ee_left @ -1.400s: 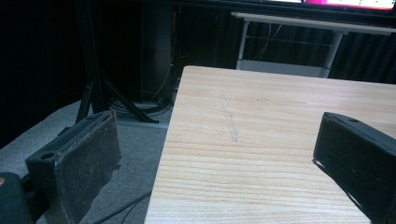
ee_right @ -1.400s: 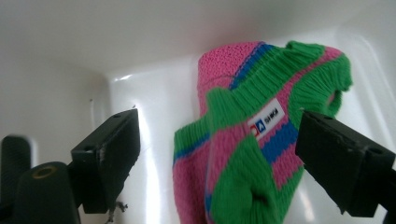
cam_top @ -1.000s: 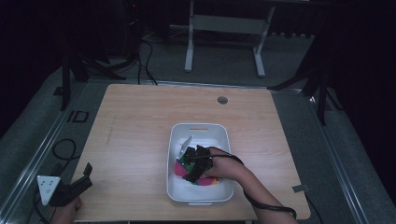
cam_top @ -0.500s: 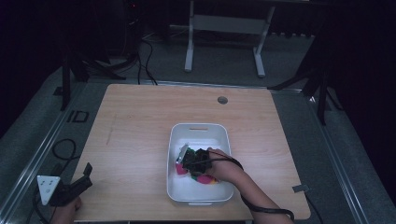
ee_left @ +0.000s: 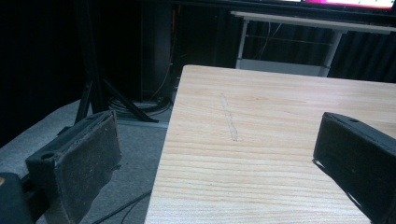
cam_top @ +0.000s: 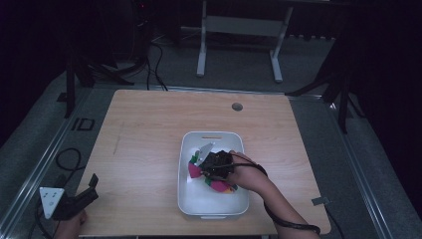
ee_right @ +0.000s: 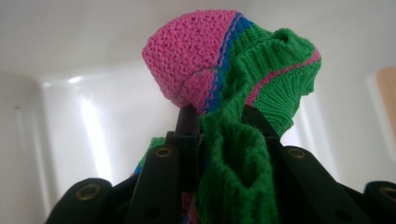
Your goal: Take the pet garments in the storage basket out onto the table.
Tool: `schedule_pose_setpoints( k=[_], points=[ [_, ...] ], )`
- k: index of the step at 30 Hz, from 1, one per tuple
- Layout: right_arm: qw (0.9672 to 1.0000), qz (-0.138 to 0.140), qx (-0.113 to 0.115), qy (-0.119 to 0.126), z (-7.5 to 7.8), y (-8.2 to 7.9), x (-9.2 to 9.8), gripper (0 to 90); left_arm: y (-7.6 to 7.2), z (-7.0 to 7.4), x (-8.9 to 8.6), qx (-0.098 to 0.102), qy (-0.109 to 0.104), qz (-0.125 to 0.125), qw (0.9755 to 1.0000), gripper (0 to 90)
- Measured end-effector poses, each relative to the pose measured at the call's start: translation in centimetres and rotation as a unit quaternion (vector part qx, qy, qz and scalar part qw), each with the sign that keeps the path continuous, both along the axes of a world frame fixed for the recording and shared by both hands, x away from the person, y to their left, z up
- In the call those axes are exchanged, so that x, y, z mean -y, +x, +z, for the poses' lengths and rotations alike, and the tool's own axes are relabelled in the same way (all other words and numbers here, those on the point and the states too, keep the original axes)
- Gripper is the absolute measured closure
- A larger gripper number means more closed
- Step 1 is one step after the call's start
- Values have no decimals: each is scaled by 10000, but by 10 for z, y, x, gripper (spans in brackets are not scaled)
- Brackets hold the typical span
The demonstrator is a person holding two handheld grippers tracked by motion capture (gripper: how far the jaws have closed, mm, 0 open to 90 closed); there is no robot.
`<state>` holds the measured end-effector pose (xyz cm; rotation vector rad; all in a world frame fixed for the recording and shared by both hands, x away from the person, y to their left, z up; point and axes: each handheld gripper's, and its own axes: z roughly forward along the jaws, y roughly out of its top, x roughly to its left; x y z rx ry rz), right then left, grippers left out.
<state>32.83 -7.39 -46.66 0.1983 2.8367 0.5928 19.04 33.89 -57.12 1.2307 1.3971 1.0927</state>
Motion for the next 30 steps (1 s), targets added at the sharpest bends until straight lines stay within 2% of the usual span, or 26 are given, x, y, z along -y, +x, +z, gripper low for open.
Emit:
schedule_pose_setpoints(
  k=[4,8,19,24,30],
  points=[
    [9995,10,212,229,23,-1,4,710,0,0,0,-4,-9,-1,10000,12],
    [9987,4,318,403,45,-1,7,709,0,0,0,1,-1,3,10000,12],
    [9977,-16,458,506,60,-5,11,709,0,0,0,10,-15,2,10000,12],
    [9953,-171,543,787,79,-6,30,709,0,0,0,4,2,4,10000,12],
    [9923,-455,711,902,95,-3,56,709,0,0,0,5,1,15,10000,12]
  ],
)
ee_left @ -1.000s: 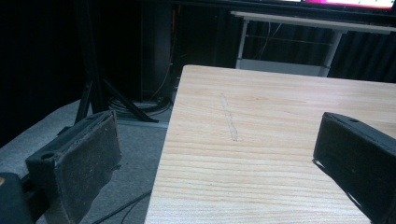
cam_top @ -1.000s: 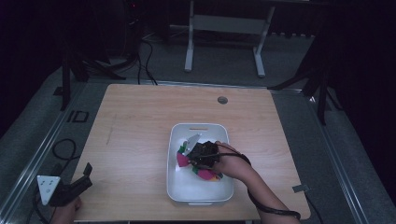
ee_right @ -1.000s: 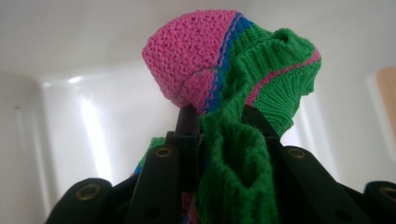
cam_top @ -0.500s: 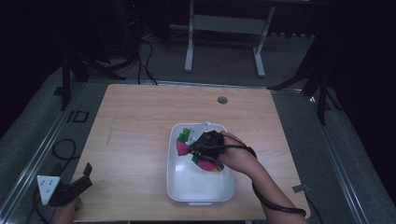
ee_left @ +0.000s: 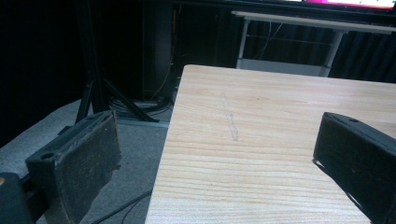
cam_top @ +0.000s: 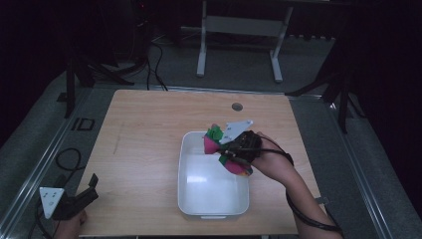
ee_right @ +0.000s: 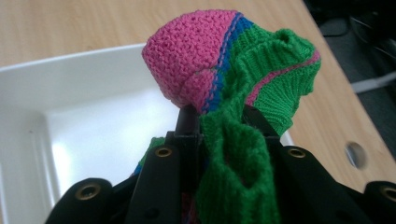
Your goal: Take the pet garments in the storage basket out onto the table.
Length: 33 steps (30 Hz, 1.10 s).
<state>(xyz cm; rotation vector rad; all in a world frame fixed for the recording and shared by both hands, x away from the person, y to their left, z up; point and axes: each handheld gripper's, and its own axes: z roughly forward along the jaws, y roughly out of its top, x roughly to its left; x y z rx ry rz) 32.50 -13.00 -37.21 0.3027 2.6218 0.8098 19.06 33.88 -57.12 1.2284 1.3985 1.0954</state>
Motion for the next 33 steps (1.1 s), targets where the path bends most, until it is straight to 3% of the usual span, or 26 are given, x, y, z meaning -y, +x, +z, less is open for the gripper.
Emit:
schedule_pose_setpoints(
  k=[8,13,18,24,31,33],
  points=[
    [9984,-539,100,96,9,9,46,708,0,0,0,-9,6,4,10000,12],
    [9953,-934,185,203,12,14,79,708,0,0,0,-10,21,2,10000,12],
    [9921,-1233,196,143,10,15,104,708,0,0,0,-24,11,11,10000,12],
    [9874,-1557,135,245,1,17,130,709,0,0,1,-29,53,15,10000,12],
    [9842,-1758,54,223,-18,21,140,708,0,0,1,-30,61,13,10000,12],
    [9823,-1853,-45,255,-33,25,142,708,0,0,1,-30,67,13,10000,12]
  ],
)
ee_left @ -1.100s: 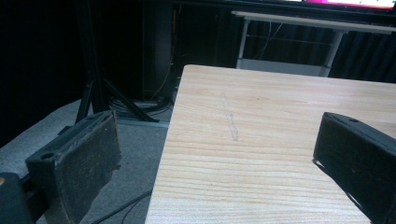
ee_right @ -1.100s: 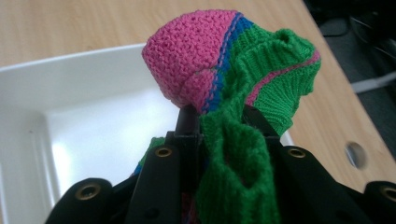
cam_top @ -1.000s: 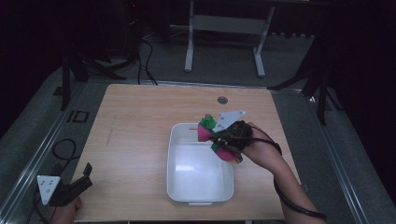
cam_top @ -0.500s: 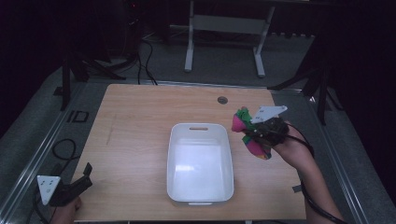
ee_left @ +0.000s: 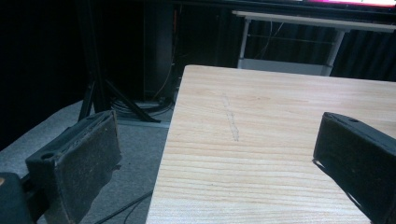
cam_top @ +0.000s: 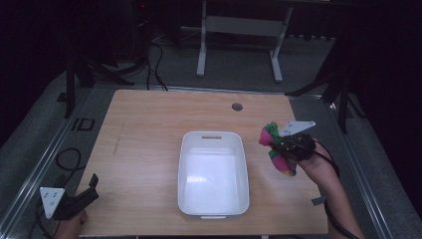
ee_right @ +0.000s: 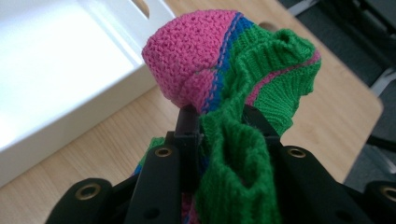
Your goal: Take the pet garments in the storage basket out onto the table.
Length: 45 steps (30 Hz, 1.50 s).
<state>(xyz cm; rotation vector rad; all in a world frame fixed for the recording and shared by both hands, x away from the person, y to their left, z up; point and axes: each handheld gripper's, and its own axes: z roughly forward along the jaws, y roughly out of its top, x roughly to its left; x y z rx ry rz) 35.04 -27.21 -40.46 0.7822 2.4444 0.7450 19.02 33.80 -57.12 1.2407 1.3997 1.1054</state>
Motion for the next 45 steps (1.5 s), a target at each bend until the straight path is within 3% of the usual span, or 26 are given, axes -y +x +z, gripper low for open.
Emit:
schedule_pose_setpoints(
  k=[14,20,27,31,33,38,45],
  points=[
    [9983,-340,-480,-46,-70,24,1,707,0,0,0,10,8,-10,10000,12],
    [9969,-575,-536,24,-92,34,2,705,0,0,1,18,17,-13,10000,12],
    [9953,-629,-742,31,-114,38,-3,694,0,0,1,12,22,-3,10000,12],
    [9954,-629,-721,-38,-128,36,-11,676,0,0,0,17,18,-2,10000,12],
    [9956,-644,-686,-47,-128,35,-12,658,0,0,0,15,17,-1,10000,12],
    [9959,-576,-704,-13,-118,32,-10,497,0,0,1,25,20,3,10000,12],
    [9962,-620,-466,394,-89,15,5,365,0,0,1,19,36,7,10000,12]
  ],
)
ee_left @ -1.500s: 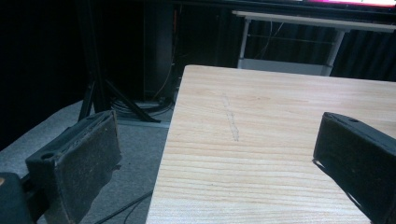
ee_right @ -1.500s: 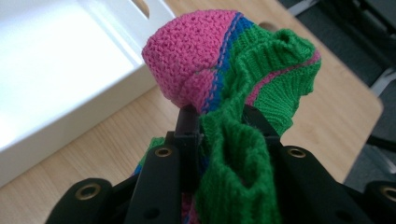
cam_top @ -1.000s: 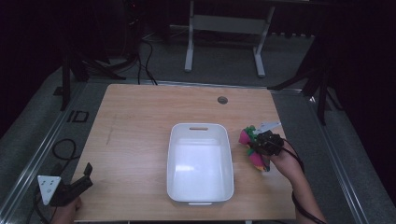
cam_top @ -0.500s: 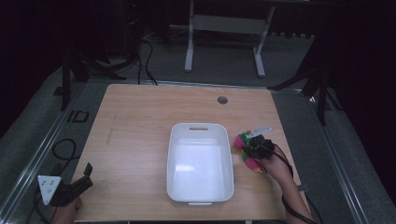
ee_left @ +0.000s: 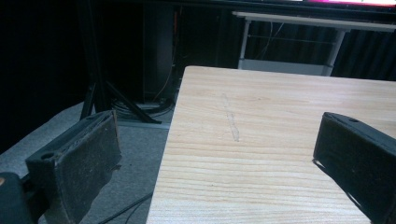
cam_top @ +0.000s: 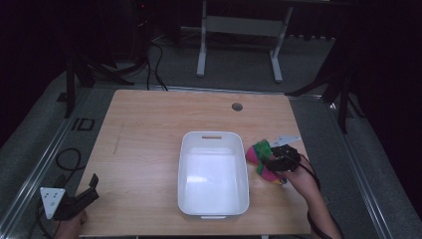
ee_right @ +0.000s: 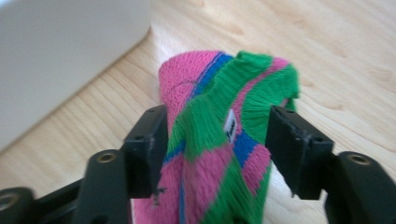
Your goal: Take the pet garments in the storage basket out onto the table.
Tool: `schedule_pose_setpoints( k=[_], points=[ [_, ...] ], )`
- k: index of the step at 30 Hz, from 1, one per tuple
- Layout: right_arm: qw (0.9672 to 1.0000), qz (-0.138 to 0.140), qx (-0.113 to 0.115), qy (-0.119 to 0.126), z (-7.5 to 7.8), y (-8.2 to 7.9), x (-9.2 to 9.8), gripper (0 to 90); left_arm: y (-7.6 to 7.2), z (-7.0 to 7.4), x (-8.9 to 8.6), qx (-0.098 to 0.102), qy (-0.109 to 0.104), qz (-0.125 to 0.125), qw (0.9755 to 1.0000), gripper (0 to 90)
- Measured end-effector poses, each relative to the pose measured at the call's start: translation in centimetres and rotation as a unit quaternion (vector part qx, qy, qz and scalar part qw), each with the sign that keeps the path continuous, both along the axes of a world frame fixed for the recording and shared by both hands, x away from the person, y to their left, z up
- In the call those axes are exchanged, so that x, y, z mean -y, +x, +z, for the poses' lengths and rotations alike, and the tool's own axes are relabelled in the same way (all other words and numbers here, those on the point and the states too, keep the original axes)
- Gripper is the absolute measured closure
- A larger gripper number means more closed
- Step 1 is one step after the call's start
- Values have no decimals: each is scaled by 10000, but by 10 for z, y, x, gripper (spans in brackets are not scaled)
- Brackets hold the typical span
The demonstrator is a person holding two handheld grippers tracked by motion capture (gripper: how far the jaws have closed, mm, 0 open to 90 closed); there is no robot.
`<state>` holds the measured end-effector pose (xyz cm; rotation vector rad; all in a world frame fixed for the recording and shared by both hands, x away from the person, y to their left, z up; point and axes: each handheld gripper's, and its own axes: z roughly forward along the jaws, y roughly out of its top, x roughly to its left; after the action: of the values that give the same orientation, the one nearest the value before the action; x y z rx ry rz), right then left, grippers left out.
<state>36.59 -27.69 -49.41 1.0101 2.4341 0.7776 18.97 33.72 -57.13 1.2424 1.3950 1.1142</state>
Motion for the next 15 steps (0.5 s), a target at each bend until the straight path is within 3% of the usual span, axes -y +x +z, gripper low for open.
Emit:
schedule_pose_setpoints(
  k=[8,15],
  points=[
    [9988,-198,174,423,17,-22,29,264,0,0,0,2,-15,-2,10000,12],
    [9946,-707,396,645,15,-30,60,129,0,0,0,7,-28,3,10000,12]
  ],
)
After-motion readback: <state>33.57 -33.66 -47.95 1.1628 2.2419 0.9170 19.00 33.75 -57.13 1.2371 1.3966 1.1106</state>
